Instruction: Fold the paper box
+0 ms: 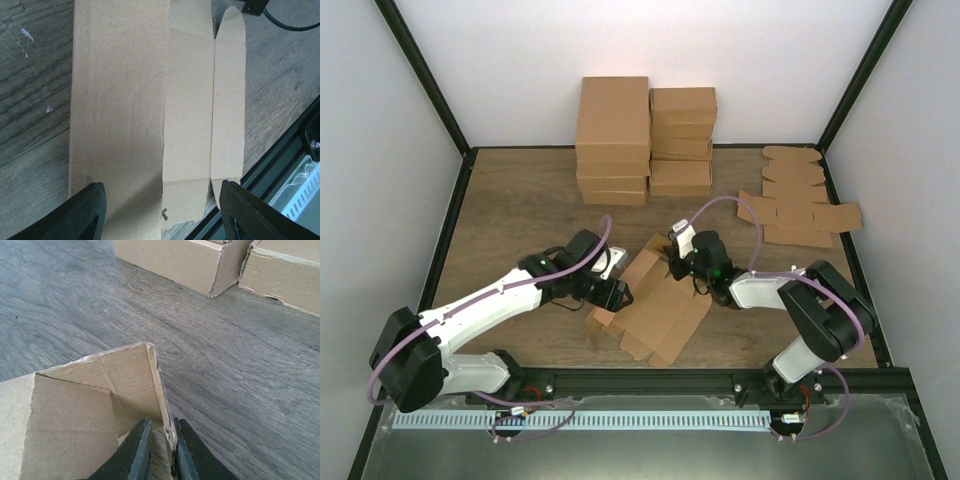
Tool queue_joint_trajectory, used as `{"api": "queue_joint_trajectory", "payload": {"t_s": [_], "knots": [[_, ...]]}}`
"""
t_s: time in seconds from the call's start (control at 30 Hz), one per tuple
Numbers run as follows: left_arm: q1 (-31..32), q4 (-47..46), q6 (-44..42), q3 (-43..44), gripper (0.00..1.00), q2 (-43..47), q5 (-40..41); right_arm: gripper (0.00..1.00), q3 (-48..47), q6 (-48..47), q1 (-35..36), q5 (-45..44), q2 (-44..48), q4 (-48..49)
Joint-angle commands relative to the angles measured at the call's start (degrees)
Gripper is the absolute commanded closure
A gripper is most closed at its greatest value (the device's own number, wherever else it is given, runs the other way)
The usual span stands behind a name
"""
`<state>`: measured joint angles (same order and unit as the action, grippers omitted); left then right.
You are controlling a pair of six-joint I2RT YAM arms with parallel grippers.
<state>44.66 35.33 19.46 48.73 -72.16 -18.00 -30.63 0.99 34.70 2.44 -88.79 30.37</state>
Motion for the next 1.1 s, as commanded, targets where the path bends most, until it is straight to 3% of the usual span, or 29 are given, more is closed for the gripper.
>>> {"api": "queue_joint_trajectory", "payload": {"t_s": [0.0,0.1,0.2,0.33,0.5,0.77,0.83,0.93,1.07], "knots": [[0.2,-0.7,0.0,0.7,0.35,-0.7,-0.5,0.87,-3.5,-0.5,0.0,2.2,-1.6,-0.7],[0.2,-0.6,-0.1,0.7,0.35,-0.7,-0.5,0.89,-3.3,-0.7,0.0,3.2,-1.6,-0.1],[0.2,-0.5,0.0,1.0,0.35,-0.7,-0.5,0.99,-3.1,-0.8,0.0,3.4,-1.5,0.1],[0.2,0.4,-0.1,1.8,0.34,-0.5,0.3,0.99,-2.1,-0.8,0.0,3.3,-0.7,0.5],[0.1,4.8,-3.1,4.7,0.17,1.4,6.4,0.99,-0.6,-1.7,0.0,3.4,0.6,1.2],[-4.7,6.3,-3.5,5.9,0.03,3.1,9.4,0.99,0.0,-3.2,0.0,5.3,1.3,1.5],[-6.5,4.6,-3.5,4.6,0.06,2.7,5.5,0.99,-0.1,-3.2,0.0,5.3,1.3,1.5],[-8.7,1.4,-4.1,2.2,0.17,1.2,-3.2,0.99,-0.6,-3.0,0.1,5.2,1.2,0.8],[-8.7,-1.3,-5.6,0.5,0.18,-0.1,-9.7,0.99,-0.7,-3.0,0.0,4.9,1.0,0.4]]}}
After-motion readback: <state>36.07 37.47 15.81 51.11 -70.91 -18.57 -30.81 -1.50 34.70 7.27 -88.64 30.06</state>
